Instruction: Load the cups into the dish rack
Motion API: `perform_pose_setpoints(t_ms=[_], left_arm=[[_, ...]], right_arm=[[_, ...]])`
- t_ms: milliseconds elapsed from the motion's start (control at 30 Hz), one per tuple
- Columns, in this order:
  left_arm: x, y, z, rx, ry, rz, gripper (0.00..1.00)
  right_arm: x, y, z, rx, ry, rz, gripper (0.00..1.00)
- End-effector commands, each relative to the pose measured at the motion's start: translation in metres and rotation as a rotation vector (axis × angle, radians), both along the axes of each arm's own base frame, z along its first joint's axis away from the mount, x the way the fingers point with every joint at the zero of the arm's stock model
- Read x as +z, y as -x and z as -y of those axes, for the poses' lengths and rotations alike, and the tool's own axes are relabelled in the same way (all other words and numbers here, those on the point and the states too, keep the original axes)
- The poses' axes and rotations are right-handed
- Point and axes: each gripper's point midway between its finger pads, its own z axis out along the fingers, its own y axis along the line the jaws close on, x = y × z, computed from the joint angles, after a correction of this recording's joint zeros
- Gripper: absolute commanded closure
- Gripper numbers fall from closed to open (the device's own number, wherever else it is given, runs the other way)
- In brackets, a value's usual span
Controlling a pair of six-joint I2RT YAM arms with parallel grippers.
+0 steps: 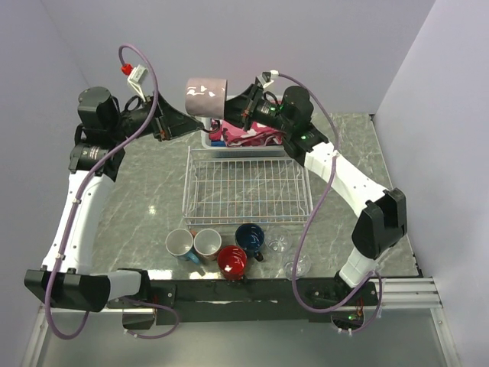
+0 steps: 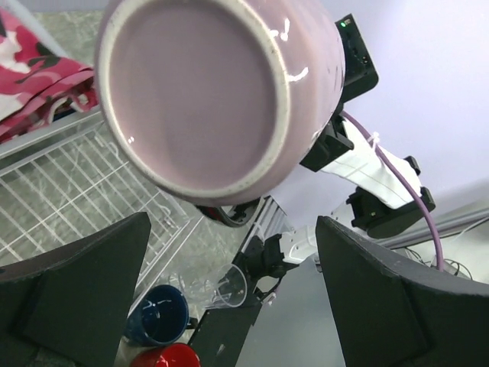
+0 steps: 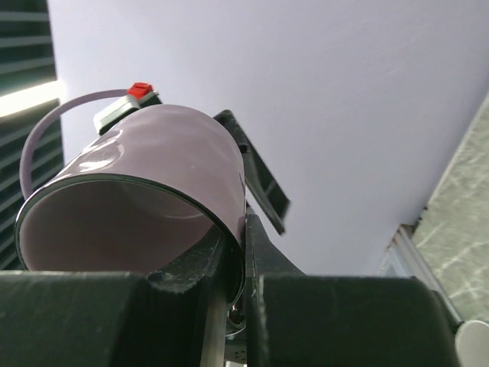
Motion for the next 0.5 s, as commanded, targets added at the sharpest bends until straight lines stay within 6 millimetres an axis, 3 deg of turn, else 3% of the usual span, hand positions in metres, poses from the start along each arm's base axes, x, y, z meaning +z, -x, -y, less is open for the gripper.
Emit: perform_pose_setpoints(t_ms=[0,267,367,467], left_arm=[[0.025,0.01,0.007,-0.017,0.047,0.107,0.04],[0.038,0.011,0.024,-0.026,0.104,0.1,0.04],[0.038,0.01,0.03,-0.042,0.122,0.085,0.01],[0.036,0.01,0.036,-0.056,0.119,0.078,0.05]], right_arm=[[0.073,0.029,0.003,0.05,-0.151,0.162,1.0],[0.065,0.025,-0.004,0.052,-0.148,0.141,1.0],[0.062,0.026,-0.007,0.056,-0.149,0.132,1.0],[0.061,0.024,-0.007,0.054,-0.157,0.126,1.0]])
